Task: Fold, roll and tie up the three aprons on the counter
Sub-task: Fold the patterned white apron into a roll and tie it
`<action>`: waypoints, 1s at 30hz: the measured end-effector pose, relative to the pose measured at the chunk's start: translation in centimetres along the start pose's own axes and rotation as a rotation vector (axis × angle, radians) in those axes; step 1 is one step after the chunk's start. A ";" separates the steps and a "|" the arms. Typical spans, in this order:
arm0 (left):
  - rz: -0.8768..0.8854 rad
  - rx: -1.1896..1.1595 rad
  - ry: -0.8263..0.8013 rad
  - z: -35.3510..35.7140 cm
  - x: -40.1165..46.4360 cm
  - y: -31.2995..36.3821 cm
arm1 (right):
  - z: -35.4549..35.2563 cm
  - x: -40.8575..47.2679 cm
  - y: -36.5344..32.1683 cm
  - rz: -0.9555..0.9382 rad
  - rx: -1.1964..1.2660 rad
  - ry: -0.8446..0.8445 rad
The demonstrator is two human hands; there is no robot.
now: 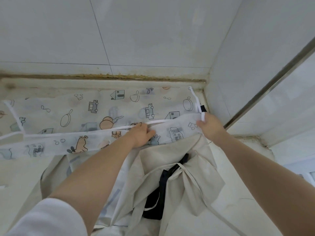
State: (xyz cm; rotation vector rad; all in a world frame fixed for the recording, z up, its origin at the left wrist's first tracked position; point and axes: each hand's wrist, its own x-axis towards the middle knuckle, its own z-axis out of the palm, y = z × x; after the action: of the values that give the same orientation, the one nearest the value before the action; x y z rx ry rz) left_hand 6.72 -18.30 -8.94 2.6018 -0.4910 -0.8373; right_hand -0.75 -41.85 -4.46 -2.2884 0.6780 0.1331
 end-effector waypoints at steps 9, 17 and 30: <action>0.056 -0.033 0.072 -0.5 -0.9 -0.9 | -0.3 -0.7 -3.3 -0.079 0.487 0.141; 0.142 0.165 0.071 0.7 -2.1 -2.1 | 0.4 -1.5 -0.3 0.271 -0.526 0.017; 0.262 0.029 0.163 0.3 -2.4 -5.3 | 11.6 -3.6 -6.0 -0.418 -0.709 -0.591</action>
State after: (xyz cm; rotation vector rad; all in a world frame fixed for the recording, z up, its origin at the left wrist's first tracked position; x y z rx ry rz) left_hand 5.85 -12.72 -10.31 2.5308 -0.7794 -0.5310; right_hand 0.43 -28.82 -8.10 -2.7775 -0.2035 0.9252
